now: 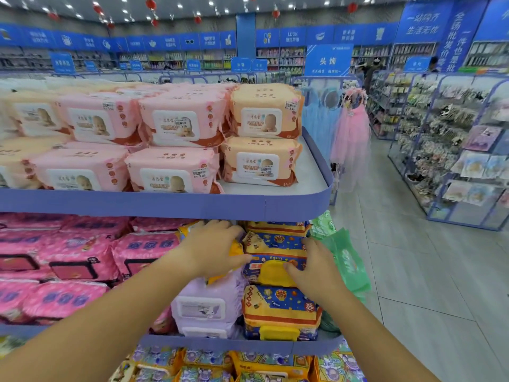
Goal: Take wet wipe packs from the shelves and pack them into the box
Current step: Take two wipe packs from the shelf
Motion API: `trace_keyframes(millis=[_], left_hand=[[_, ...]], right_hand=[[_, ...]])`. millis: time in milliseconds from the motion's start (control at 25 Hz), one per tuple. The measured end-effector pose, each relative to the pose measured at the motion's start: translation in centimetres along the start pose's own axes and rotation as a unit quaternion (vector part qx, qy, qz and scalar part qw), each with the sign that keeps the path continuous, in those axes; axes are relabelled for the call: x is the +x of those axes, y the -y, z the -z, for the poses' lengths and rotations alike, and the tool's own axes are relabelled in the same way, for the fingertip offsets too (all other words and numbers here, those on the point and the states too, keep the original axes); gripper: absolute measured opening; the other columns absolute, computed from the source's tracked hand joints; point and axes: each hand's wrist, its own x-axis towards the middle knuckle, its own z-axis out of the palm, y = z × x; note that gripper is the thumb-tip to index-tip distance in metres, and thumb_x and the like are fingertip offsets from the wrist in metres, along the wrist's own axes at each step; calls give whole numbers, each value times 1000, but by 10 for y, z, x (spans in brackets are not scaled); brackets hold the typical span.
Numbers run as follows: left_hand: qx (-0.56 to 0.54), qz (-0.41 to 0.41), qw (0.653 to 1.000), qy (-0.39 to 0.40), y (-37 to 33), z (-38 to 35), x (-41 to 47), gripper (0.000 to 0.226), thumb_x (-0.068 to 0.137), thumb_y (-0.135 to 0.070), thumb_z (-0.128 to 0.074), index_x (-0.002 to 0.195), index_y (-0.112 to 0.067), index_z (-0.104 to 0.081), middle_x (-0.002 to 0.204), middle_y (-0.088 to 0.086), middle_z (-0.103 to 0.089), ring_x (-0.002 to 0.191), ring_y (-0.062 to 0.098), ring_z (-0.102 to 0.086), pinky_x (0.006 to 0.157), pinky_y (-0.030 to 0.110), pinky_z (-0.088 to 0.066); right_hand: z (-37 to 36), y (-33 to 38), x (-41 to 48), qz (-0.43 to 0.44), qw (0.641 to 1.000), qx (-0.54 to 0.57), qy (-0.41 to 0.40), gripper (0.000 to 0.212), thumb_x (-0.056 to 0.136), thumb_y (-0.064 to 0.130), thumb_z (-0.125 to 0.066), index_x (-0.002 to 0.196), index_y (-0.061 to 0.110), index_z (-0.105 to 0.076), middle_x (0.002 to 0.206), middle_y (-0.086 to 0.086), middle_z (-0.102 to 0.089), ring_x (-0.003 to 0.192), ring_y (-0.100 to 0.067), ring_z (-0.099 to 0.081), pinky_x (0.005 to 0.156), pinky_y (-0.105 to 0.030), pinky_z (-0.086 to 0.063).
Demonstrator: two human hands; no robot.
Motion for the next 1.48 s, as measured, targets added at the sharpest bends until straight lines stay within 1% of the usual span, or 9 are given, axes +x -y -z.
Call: trace_keyframes(millis=[160, 320, 600, 760, 960, 1080, 1200, 1320, 1480], left_hand=[[-148, 123, 981, -21, 60, -14, -25, 65, 96, -66, -33, 145, -25, -43, 145, 6, -50, 131, 29, -49, 106, 43, -42], [-438, 194, 877, -23, 86, -32, -21, 43, 95, -46, -63, 129, -21, -58, 126, 2, -67, 110, 17, -66, 100, 41, -52], [-624, 207, 752, -50, 100, -35, -29, 42, 80, -31, -85, 113, -10, -69, 102, 5, -76, 81, 18, -69, 72, 33, -55], [-722, 183, 663, 75, 95, -11, -59, 45, 85, -45, -75, 112, -10, -69, 102, 10, -77, 82, 17, -69, 77, 30, -54], [-707, 116, 663, 218, 67, 8, -96, 62, 68, -52, -75, 114, -11, -73, 110, 7, -77, 92, 18, -74, 90, 31, -58], [-706, 132, 679, 149, 51, 13, -110, 60, 69, -41, -86, 115, -6, -72, 112, 13, -77, 105, 31, -73, 101, 43, -54], [-742, 151, 652, 39, 38, 33, -119, 42, 82, -33, -76, 114, -6, -71, 109, 12, -78, 94, 26, -76, 82, 33, -60], [-747, 161, 642, -70, 28, 58, -128, 26, 91, -23, -70, 111, -7, -73, 106, 12, -78, 83, 21, -77, 63, 24, -58], [-693, 164, 683, -165, 22, 89, -152, 27, 88, -26, -76, 110, -10, -74, 106, 4, -79, 95, 19, -76, 82, 29, -59]], right_hand=[[-27, 69, -17, 42, 999, 14, 8, 64, 87, 53, -63, 139, 21, -47, 137, 2, -49, 131, -19, -43, 106, -37, -42], [-63, 130, -15, 34, 996, 47, 64, 84, 60, 74, -70, 133, 39, -45, 121, 11, -52, 114, -11, -49, 94, -38, -50], [-50, 136, -26, 19, 993, 120, 13, 75, 63, 25, -86, 130, 31, -52, 119, 6, -56, 103, -14, -61, 83, -38, -57], [-27, 122, -62, 34, 989, 144, 23, 86, 68, 25, -90, 142, 31, -46, 133, 7, -54, 112, -12, -61, 84, -35, -58], [-3, 120, -111, 127, 987, 85, 41, 81, 68, 45, -85, 137, 43, -44, 136, 20, -48, 125, -6, -50, 98, -34, -50], [10, 119, -117, 159, 983, 85, 38, 85, 68, 55, -81, 141, 47, -39, 140, 26, -40, 131, -5, -44, 101, -40, -50], [26, 125, -103, 117, 980, 162, -7, 101, 64, 49, -87, 148, 38, -33, 143, 21, -38, 133, -6, -45, 102, -40, -51], [45, 146, -88, 58, 949, 305, 46, 92, 73, 15, -89, 147, 29, -36, 135, 12, -57, 113, -7, -65, 88, -36, -60], [54, 173, -77, 78, 908, 396, 111, 68, 73, 21, -80, 135, 24, -51, 123, 3, -71, 104, -16, -72, 80, -34, -60]])
